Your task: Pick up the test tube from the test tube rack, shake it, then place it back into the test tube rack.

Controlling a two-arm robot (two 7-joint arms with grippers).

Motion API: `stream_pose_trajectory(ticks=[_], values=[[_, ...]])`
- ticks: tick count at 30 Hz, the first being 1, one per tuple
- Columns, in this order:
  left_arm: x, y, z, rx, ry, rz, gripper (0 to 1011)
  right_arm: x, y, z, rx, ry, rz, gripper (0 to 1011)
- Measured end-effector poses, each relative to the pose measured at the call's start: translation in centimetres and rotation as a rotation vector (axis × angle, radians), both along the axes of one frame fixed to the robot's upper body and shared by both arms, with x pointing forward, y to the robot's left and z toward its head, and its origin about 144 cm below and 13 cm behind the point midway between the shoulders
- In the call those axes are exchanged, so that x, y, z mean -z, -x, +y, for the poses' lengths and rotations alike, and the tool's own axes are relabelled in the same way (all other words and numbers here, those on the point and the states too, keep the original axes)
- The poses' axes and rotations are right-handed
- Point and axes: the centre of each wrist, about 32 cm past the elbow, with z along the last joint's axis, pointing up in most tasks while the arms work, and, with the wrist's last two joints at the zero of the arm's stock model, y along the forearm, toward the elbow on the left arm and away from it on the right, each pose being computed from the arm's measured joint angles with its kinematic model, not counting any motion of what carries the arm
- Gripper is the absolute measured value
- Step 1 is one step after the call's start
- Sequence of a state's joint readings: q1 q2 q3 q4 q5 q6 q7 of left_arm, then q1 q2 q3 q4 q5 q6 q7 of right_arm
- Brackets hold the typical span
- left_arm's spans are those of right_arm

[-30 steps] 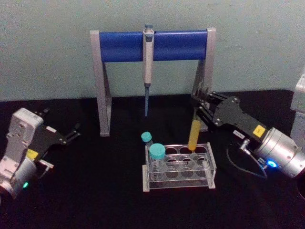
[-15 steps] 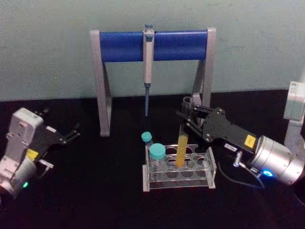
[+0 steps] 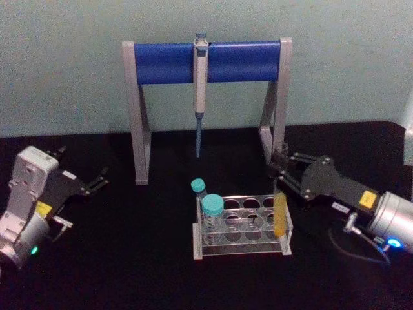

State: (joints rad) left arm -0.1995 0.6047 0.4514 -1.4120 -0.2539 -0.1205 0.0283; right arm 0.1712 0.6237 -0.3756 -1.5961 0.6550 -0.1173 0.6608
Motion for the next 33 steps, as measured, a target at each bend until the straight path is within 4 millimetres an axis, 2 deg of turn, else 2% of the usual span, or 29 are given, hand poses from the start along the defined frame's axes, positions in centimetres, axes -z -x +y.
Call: stream_pose_trajectory(ticks=[8,16,22,33], values=[[0.0,0.0,0.0,0.0,0.0,0.0,1001,-0.3,0.0,-0.8,0.072,-0.017,-0.033,237],[0.0,0.0,0.0,0.0,0.0,0.0,1001,0.0,-1.0,0.1,0.076,-0.062,-0.076,237],[0.0,0.0,0.0,0.0,0.0,0.0,1001,0.4,-1.8,1.2,0.012,-0.096,-0.084,237],[0.0,0.0,0.0,0.0,0.0,0.0,1001,0.6,-2.0,2.0,-0.063,-0.12,-0.087,237]])
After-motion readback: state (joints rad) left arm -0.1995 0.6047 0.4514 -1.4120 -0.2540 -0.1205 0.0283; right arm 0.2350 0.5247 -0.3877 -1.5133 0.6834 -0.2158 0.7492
